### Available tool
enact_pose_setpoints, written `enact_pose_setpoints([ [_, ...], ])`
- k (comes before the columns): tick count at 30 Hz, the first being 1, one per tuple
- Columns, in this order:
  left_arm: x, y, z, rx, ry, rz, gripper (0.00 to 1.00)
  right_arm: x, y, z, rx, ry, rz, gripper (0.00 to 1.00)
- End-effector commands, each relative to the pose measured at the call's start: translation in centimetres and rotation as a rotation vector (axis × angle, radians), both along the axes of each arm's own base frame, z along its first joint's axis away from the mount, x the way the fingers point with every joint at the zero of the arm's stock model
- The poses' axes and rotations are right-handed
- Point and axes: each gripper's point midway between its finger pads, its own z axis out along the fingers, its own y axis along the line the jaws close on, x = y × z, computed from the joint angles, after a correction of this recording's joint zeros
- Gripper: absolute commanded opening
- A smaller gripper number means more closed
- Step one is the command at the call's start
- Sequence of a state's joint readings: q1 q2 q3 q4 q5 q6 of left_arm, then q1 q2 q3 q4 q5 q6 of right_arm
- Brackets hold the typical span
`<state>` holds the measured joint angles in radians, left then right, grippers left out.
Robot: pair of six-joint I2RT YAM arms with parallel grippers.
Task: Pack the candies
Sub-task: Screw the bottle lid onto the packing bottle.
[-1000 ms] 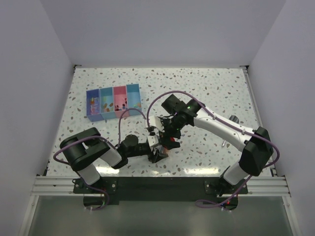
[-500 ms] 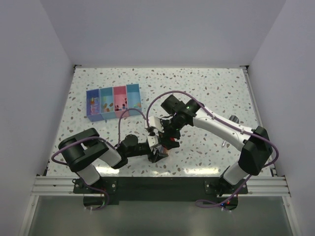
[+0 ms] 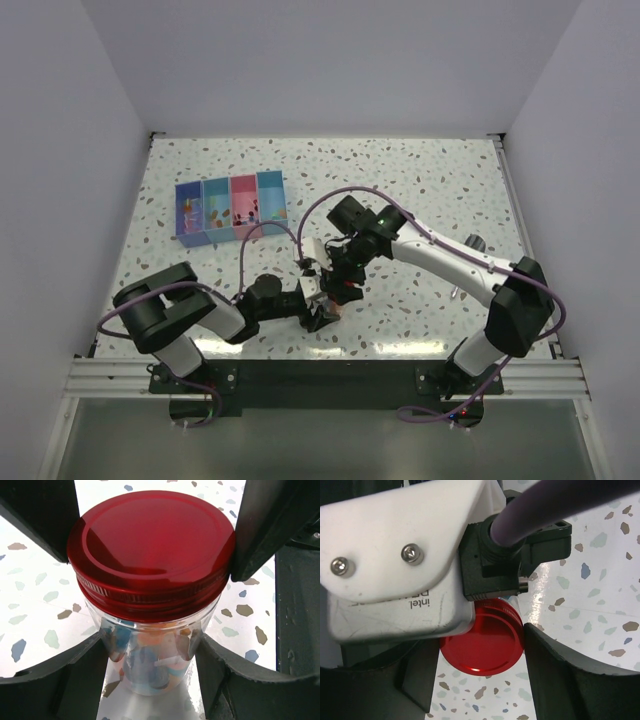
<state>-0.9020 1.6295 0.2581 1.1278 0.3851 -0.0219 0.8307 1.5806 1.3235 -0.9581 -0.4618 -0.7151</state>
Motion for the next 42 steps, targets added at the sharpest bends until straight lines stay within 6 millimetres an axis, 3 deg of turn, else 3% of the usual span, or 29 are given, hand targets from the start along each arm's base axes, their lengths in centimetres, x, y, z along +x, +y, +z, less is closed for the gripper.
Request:
enact_pose_setpoints([
  [1,2.2,-1.0,5.3,-0.148,-0.051,0.095,0.02,0.4,-0.7,-0.6,-0.026,-0.012,-0.119,0.42],
  [6,2.4,-0.9,7.0,-0.214,-0.036,0.131,0.01,1.9,0.1,-0.7,0.036,-0.047,-0.295,0.40],
  [14,2.8,-0.8,7.1,-0.254,-0.019,0.166,0.01,4.4,1.0,-0.2,0.115,-0.078,-0.592,0.39],
  [20,3.2,-0.4,7.8,-0.333,-0.012,0.212,0.01,4.1,1.8,-1.1,0.171,0.026,-0.779,0.37],
  [25,3.3,-0.5,7.7,-0.357,-0.006,0.227,0.02,4.4,1.5,-1.9,0.211,0.081,-0.971,0.35],
  [29,3.3,-0.6,7.5,-0.362,-0.011,0.234,0.02,4.4,1.1,-2.0,0.213,0.088,-1.027,0.38],
  [32,3.3,-0.3,7.1,-0.356,-0.011,0.240,0.02,4.4,1.0,-1.1,0.221,0.074,-1.018,0.49],
  [33,3.2,-0.2,6.9,-0.351,-0.012,0.240,0.02,4.4,0.9,-0.6,0.226,0.066,-1.010,0.62],
  [39,2.6,-0.5,6.2,-0.333,-0.011,0.200,0.02,4.3,0.4,2.2,0.202,0.009,-0.911,0.99],
  [42,2.2,-0.6,5.9,-0.324,-0.013,0.174,0.03,4.5,0.2,4.1,0.206,-0.031,-0.850,0.99],
])
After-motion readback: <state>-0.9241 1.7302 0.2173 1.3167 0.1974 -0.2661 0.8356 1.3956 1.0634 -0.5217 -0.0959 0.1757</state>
